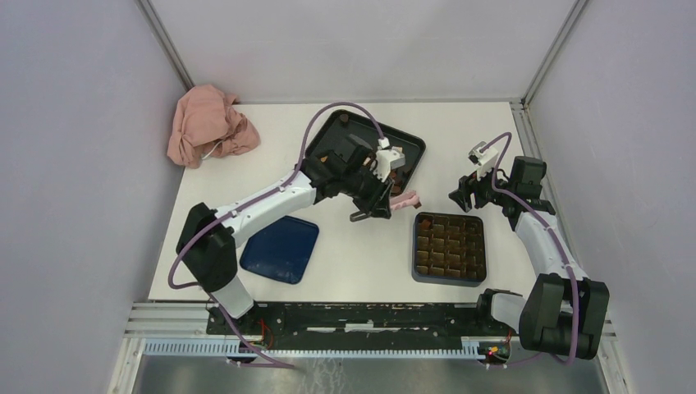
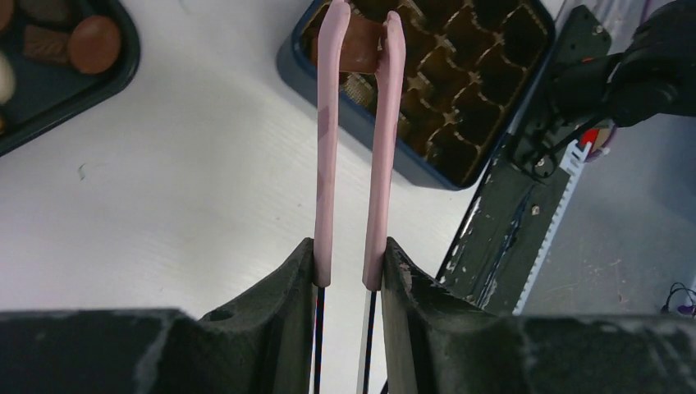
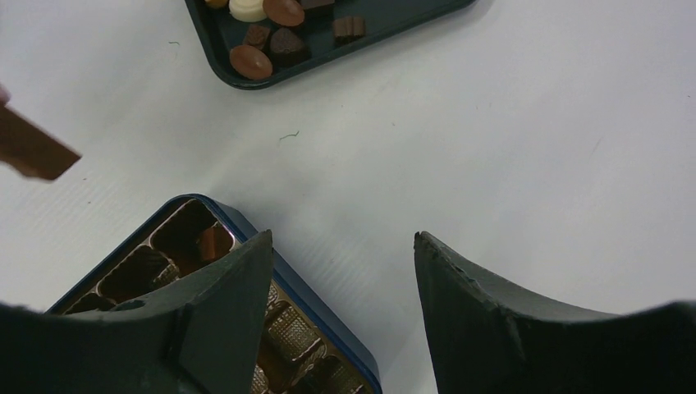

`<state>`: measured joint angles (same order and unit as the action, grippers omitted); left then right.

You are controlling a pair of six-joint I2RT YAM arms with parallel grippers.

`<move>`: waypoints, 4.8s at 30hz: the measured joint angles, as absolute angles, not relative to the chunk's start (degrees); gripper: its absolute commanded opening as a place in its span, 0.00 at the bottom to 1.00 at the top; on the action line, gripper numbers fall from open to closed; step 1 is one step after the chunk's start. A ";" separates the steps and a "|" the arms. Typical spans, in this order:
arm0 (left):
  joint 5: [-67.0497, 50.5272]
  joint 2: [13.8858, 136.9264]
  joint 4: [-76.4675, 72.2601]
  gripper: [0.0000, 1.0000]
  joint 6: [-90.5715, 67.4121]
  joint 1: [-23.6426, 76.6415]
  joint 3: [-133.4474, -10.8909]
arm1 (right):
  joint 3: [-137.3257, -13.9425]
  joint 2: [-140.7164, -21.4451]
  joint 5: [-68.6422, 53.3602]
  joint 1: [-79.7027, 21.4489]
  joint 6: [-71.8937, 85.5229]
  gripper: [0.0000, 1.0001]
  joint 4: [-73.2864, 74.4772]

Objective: Pack the chocolate
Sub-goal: Place the fake chocolate in the packing box, then adjust the clamp.

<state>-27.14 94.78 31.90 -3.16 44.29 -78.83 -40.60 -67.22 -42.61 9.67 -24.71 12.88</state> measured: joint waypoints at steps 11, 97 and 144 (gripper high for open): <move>-23.14 101.27 26.20 0.10 -9.19 52.36 -79.79 | -39.48 -66.50 -35.29 9.89 -21.02 0.81 9.65; -16.60 104.09 31.92 0.40 -13.54 34.22 -88.36 | -39.48 -66.48 -29.47 9.93 -16.73 0.83 8.95; -11.11 127.15 54.83 0.48 -3.29 22.94 -111.87 | -39.48 -66.48 -29.76 9.93 -16.73 0.83 9.02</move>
